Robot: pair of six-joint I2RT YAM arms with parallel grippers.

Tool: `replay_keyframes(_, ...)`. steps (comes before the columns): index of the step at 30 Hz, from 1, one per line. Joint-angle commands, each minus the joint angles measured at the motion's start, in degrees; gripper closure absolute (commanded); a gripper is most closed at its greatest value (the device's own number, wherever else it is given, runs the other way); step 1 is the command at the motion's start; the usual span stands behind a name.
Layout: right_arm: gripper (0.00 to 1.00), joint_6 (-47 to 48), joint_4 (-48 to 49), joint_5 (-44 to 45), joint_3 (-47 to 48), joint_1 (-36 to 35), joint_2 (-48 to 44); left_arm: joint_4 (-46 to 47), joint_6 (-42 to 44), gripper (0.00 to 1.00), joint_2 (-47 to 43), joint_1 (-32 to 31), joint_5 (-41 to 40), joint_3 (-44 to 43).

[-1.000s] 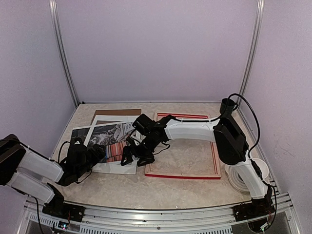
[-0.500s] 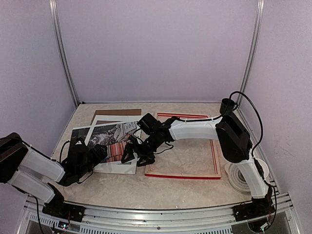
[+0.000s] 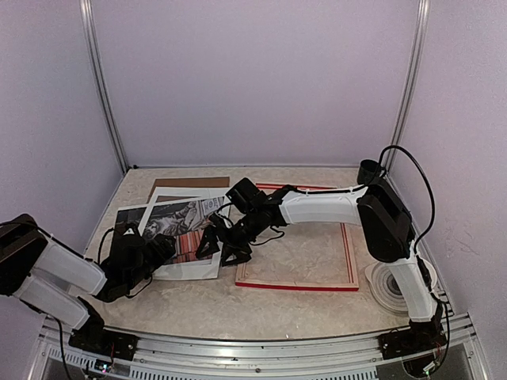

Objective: Put the photo into the frame
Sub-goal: Pick up the glass panel from the mat board.

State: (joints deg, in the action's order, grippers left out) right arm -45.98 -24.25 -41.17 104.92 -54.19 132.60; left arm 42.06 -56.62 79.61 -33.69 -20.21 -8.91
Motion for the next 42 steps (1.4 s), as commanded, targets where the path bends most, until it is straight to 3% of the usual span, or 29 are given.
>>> replay_keyframes(1, 0.01, 0.3, 1.6, -2.1, -0.7, 0.4, -2.6, -3.4, -0.8, 0.01, 1.5, -0.8, 1.4, -0.3)
replay_keyframes(29, 0.02, 5.5, -5.0, -5.2, 2.9, 0.4, -5.2, -2.6, -1.6, 0.01, 3.8, -1.4, 2.0, -1.4)
replay_keyframes(42, 0.01, 1.7, 11.0, -9.6, -4.6, 1.6, -2.6, -7.6, 0.7, 0.01, -3.6, -1.5, -1.0, -3.1)
